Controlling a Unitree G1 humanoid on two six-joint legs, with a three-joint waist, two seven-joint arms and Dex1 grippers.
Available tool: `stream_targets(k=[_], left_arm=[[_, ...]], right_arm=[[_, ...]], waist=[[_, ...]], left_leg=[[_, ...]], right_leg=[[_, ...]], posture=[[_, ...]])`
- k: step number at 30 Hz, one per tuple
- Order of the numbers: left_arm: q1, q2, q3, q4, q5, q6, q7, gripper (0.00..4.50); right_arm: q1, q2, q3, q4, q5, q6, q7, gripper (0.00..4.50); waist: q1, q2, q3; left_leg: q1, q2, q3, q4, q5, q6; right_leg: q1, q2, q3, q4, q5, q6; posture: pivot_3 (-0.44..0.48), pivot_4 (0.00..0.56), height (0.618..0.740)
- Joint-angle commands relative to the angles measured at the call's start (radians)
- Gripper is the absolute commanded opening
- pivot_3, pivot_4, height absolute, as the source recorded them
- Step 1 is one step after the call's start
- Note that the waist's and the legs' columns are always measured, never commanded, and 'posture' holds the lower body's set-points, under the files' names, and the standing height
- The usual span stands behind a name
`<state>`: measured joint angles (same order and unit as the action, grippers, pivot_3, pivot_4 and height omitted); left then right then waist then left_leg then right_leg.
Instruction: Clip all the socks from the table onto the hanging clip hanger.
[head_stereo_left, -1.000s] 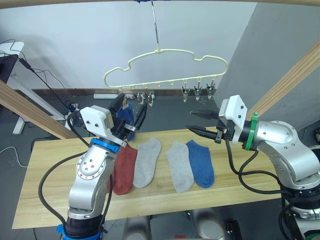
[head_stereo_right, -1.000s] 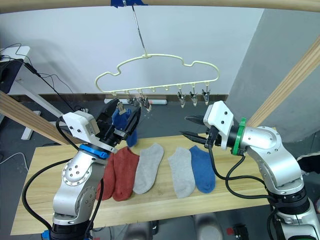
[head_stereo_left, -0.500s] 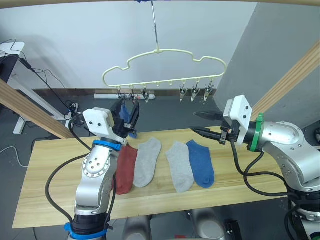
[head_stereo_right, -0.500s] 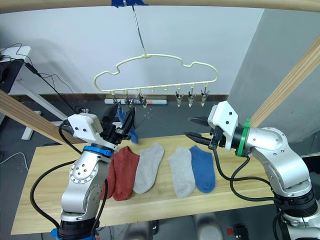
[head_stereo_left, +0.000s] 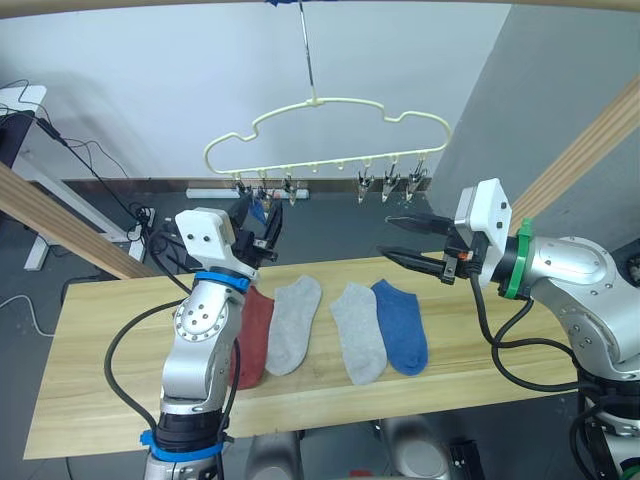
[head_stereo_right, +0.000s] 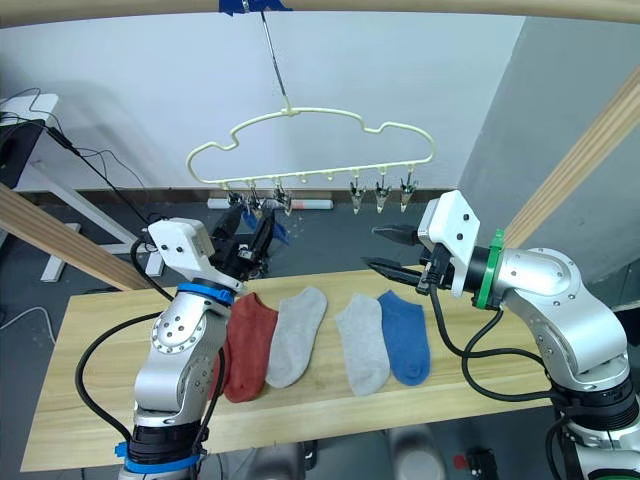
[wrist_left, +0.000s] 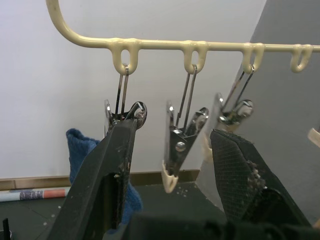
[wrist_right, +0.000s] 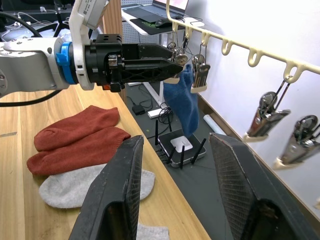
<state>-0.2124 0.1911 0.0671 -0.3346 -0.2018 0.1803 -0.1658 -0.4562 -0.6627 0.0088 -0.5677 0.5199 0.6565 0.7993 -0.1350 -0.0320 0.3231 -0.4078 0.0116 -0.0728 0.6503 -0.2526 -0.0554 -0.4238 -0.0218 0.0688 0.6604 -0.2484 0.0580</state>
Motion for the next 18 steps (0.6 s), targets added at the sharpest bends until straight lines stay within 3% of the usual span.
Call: stream_targets(k=[1, 10, 18], left_arm=[[0.015, -0.014, -0.004, -0.055, 0.023, -0.049, 0.012, 2.59], [0.1, 0.004, -0.032, -0.095, 0.092, -0.093, -0.002, 2.59], [0.095, -0.026, -0.032, -0.061, 0.058, -0.041, -0.004, 2.59]], right_arm=[[-0.005, -0.019, -0.036, -0.045, 0.019, -0.005, -0.01, 2.18], [0.003, -0.027, -0.035, -0.046, 0.026, -0.006, -0.024, 2.18], [0.007, -0.029, -0.033, -0.043, 0.022, -0.009, -0.025, 2.18]], waist=[[-0.004, 0.0, 0.0], [-0.008, 0.0, 0.0], [-0.008, 0.0, 0.0]], left_leg=[[0.0, 0.0, 0.0, 0.0, 0.0, 0.0], [0.0, 0.0, 0.0, 0.0, 0.0, 0.0], [0.0, 0.0, 0.0, 0.001, 0.0, 0.0]], right_leg=[[0.0, 0.0, 0.0, 0.0, 0.0, 0.0], [0.0, 0.0, 0.0, 0.001, 0.0, 0.0], [0.0, 0.0, 0.0, 0.001, 0.0, 0.0]], posture=[[-0.279, 0.316, 0.74], [-0.279, 0.315, 0.74], [-0.28, 0.315, 0.74]])
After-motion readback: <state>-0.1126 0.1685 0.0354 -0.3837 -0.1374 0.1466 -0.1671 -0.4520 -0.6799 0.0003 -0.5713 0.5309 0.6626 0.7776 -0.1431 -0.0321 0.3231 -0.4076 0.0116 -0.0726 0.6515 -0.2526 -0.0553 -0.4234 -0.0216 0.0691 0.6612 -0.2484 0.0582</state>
